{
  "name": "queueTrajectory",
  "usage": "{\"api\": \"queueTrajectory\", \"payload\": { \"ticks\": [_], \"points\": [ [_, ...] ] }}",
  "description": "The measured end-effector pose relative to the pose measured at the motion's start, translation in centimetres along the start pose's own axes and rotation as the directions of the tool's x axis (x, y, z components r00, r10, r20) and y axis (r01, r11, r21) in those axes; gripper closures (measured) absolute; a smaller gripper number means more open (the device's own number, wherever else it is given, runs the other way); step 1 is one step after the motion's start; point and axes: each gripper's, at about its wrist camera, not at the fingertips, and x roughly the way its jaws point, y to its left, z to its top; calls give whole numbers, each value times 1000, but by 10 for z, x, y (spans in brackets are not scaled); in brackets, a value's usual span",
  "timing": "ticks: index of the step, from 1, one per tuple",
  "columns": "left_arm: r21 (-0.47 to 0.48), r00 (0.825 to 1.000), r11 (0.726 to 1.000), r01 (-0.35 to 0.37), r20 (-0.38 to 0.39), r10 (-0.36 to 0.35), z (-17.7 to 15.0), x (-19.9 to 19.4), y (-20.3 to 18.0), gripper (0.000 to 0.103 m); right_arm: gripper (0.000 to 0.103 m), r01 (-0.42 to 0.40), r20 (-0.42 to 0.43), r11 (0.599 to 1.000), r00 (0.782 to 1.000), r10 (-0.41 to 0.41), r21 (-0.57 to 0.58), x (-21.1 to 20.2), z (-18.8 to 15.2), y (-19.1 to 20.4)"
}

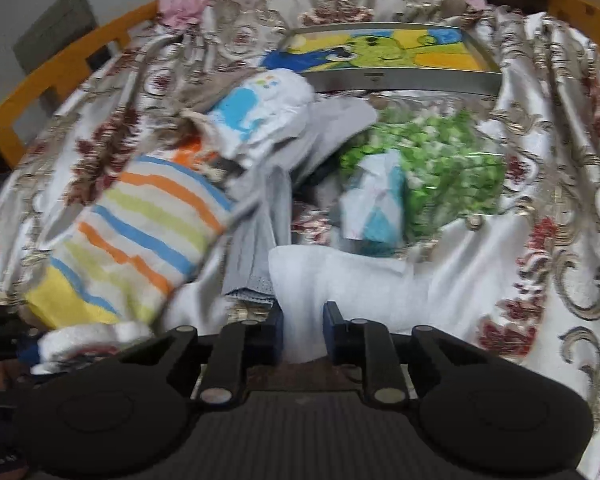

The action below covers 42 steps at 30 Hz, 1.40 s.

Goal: Organize soft objects
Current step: 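Grasp the white fluffy strip with the left gripper while the right gripper grasps the white cloth, then carry both held items into the frog-painting tray and open both grippers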

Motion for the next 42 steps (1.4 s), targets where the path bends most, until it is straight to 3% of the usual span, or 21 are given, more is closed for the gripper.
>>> {"api": "queueTrajectory", "payload": {
  "ticks": [5, 11, 19, 23, 26, 30, 35, 39, 42],
  "points": [
    [4, 1000, 1000, -2, -16, 2, -1, 2, -1, 81, 93, -93, -3, 995, 996, 93, -43, -4, -1, 9],
    [24, 1000, 1000, -1, 7, 1, -3, -4, -4, 67, 96, -177, -9, 978, 984, 177, -112, -8, -3, 24],
    [131, 998, 990, -43, 42, 38, -8, -10, -21, 68, 97, -202, 10, 976, 979, 203, -82, -11, -3, 18],
    [180, 995, 982, -64, 92, 47, -10, -14, -30, 62, 97, -196, 16, 978, 980, 198, -75, -12, -3, 17],
    [198, 996, 978, -64, 71, 51, -8, -6, -32, 63, 97, -191, 13, 979, 981, 192, -67, -12, -3, 16],
    [165, 998, 985, -47, 37, 41, -5, 1, -26, 82, 98, -186, 14, 981, 982, 187, -62, -11, -3, 16],
    [102, 997, 994, -43, 67, 36, -4, -5, -16, 86, 98, -212, 36, 976, 976, 214, -48, -16, -3, 15],
    [-55, 991, 998, -29, 131, 36, 2, -15, 4, 87, 98, -277, 74, 961, 958, 278, -12, -25, -3, 7],
    [-180, 986, 983, -20, 158, 49, 6, -21, 23, 89, 98, -343, 134, 939, 932, 338, 12, -37, -3, 0]
  ]
}}
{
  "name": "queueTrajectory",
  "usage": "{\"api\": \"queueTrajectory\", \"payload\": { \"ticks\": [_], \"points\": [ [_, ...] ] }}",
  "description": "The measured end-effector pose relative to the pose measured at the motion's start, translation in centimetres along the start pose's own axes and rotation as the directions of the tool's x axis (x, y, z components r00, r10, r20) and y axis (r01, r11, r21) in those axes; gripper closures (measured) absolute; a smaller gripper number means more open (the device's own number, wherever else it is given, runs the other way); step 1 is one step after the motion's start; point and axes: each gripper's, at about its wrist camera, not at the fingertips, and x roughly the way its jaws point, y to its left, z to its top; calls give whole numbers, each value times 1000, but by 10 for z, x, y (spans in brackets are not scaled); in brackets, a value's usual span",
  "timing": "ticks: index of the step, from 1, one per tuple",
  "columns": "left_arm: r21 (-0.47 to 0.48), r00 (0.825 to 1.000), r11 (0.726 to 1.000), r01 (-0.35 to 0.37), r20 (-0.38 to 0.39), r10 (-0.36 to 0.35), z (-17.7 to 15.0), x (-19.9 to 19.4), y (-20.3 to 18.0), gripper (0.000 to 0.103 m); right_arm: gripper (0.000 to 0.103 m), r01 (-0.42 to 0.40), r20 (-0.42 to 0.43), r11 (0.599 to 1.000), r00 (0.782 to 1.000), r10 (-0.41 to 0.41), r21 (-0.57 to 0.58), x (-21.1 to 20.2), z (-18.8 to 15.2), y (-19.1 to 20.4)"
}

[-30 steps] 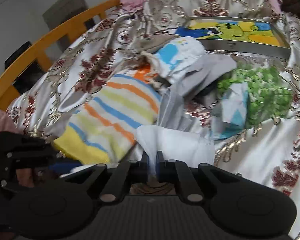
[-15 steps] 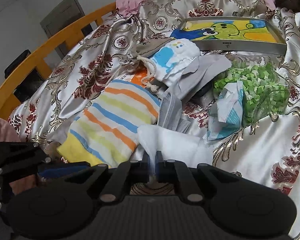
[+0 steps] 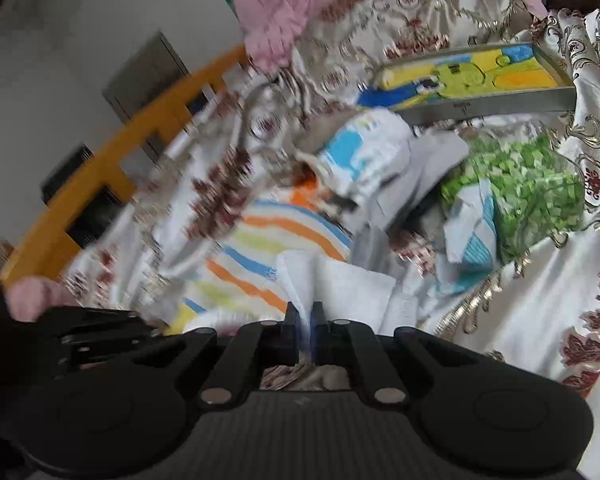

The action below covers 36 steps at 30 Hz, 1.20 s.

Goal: Organize soft objects
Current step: 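Carry both held items into the frog-painting tray and open both grippers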

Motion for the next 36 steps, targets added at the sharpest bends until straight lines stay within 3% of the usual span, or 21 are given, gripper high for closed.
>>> {"api": "queueTrajectory", "payload": {
  "ticks": [4, 14, 20, 25, 29, 33, 36],
  "points": [
    [-96, 1000, 995, 7, 26, -5, 9, -5, 15, 89, 98, -56, 87, 998, 995, 54, 23, -17, 3, -1],
    [-166, 988, 982, 88, 139, -65, 69, -1, 36, 89, 97, -38, 259, 999, 965, 36, 6, -33, 19, 5],
    [-103, 974, 990, 100, 215, -76, 119, 24, 46, 89, 97, -36, 346, 999, 938, 20, 40, -40, 42, -11],
    [-108, 962, 989, 98, 263, -66, 168, 71, 70, 89, 97, 6, 410, 1000, 912, -7, 4, -30, 92, -17],
    [-158, 961, 985, 71, 277, -24, 200, 123, 98, 89, 97, 0, 418, 1000, 908, -10, 25, 1, 142, -34],
    [-203, 962, 977, 64, 272, -6, 223, 172, 129, 89, 97, 74, 425, 997, 902, -76, 22, 45, 185, -53],
    [-264, 966, 960, 90, 258, -19, 236, 207, 156, 89, 97, 124, 392, 992, 911, -129, 38, 82, 212, -70]
  ]
}}
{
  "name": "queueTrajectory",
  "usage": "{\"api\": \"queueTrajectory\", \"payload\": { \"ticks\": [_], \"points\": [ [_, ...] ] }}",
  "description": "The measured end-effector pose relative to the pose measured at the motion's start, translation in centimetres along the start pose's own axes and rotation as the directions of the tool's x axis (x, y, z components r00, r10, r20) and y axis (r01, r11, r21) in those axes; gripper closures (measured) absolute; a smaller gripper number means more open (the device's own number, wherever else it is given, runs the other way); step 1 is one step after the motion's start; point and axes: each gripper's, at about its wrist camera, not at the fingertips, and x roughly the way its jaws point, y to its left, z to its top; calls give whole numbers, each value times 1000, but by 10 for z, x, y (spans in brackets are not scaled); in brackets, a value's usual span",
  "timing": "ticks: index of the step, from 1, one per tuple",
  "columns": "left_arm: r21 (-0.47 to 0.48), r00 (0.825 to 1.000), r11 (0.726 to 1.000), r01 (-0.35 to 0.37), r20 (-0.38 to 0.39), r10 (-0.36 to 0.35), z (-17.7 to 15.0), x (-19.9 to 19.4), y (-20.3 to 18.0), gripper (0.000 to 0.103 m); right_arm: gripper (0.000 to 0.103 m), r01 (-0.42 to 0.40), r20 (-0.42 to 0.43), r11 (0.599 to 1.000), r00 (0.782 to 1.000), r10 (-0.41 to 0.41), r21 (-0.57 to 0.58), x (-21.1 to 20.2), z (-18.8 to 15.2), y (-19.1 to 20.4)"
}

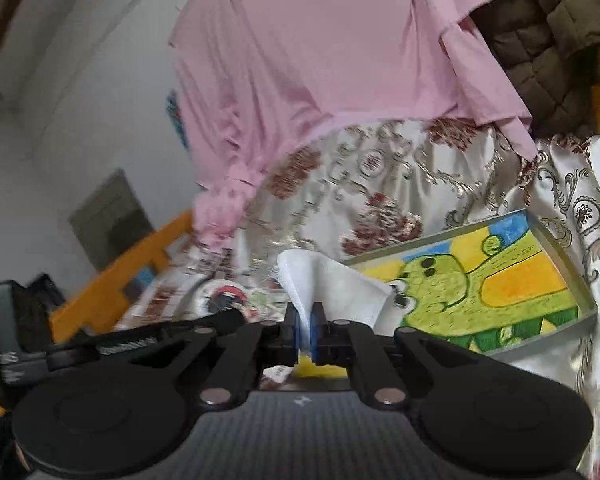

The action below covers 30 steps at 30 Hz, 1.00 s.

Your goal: Organize soft objects

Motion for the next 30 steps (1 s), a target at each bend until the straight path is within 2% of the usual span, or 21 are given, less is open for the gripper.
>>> {"api": "queueTrajectory", "payload": {
  "ticks": [2, 4, 11, 17, 23, 26, 28, 29, 30],
  "points": [
    [-29, 999, 999, 16, -32, -17, 1, 19, 14, 89, 97, 40, -42, 999, 998, -40, -8, 32, 6, -12],
    [-37, 998, 999, 3, -60, -5, 0, 37, 26, 89, 97, 72, -84, 997, 994, -74, -23, 60, 8, -21],
    [-115, 989, 993, -4, -148, -14, -5, 70, 60, 89, 97, 152, -217, 986, 963, -163, -64, 135, -3, -31],
    [-172, 973, 985, -30, -231, -11, -8, 86, 73, 88, 97, 200, -285, 977, 934, -214, -76, 164, -19, -32],
    [-197, 968, 979, -56, -249, 5, -11, 87, 79, 80, 90, 222, -314, 970, 918, -243, -100, 173, -26, -26],
    [-188, 971, 980, -67, -239, 21, -8, 81, 79, 71, 80, 230, -313, 966, 915, -255, -114, 171, -26, -22],
    [-161, 971, 983, -84, -236, 45, -5, 75, 73, 54, 64, 232, -311, 966, 915, -257, -116, 167, -25, -21],
    [-139, 970, 985, -107, -234, 72, -4, 71, 69, 39, 60, 231, -309, 966, 916, -256, -115, 164, -24, -20],
    [-121, 969, 985, -124, -227, 94, -3, 66, 66, 34, 52, 229, -307, 966, 917, -254, -116, 161, -23, -19]
  ]
}}
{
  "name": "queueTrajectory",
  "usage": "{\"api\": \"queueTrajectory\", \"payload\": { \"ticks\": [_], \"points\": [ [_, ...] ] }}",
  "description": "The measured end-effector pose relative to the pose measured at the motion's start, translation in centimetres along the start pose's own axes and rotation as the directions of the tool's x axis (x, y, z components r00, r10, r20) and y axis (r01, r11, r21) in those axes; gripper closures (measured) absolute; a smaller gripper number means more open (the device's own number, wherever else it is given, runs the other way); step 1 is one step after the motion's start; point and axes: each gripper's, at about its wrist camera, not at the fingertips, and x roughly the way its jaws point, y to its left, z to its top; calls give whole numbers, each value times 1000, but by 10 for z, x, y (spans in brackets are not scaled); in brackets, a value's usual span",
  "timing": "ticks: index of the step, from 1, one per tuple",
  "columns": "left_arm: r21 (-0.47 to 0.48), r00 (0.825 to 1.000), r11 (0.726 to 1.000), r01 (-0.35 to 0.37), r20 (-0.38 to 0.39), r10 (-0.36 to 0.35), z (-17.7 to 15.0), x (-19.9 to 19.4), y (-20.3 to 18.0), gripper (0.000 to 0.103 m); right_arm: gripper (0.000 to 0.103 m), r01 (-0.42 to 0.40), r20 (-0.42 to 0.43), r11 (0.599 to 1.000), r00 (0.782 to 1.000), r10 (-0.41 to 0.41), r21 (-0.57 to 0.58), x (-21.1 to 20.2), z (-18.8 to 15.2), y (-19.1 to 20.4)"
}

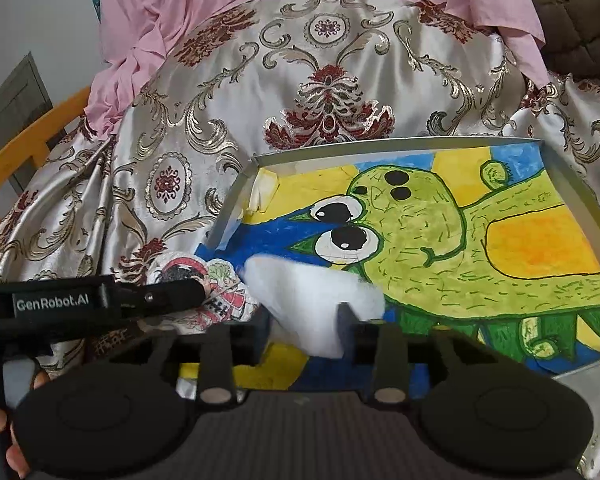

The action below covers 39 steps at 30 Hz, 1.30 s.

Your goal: Organize soft objects

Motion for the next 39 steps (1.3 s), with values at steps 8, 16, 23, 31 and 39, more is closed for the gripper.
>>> {"api": "queueTrajectory", "payload": {
  "ticks": [8, 16, 23, 31, 39],
  "points": [
    [74, 996, 997, -31, 80, 25, -1, -61, -29, 20, 26, 6, 103, 1000, 995, -4, -18, -60, -9, 5],
    [176, 964, 984, -28, 264, -20, -38, -155, -75, 4, 0, 7, 347, 992, 937, 39, -130, -169, -35, 27],
    [210, 926, 977, -38, 374, -44, -76, -242, -88, 1, 0, 57, 466, 986, 884, 23, -157, -256, -68, 46],
    [249, 869, 955, -159, 495, 15, -142, -316, -96, 1, 0, 186, 571, 975, 816, -87, -118, -322, -131, 70],
    [255, 867, 951, -175, 497, 26, -196, -357, -92, 1, 0, 169, 598, 985, 793, -115, -35, -357, -190, 86]
  ]
}}
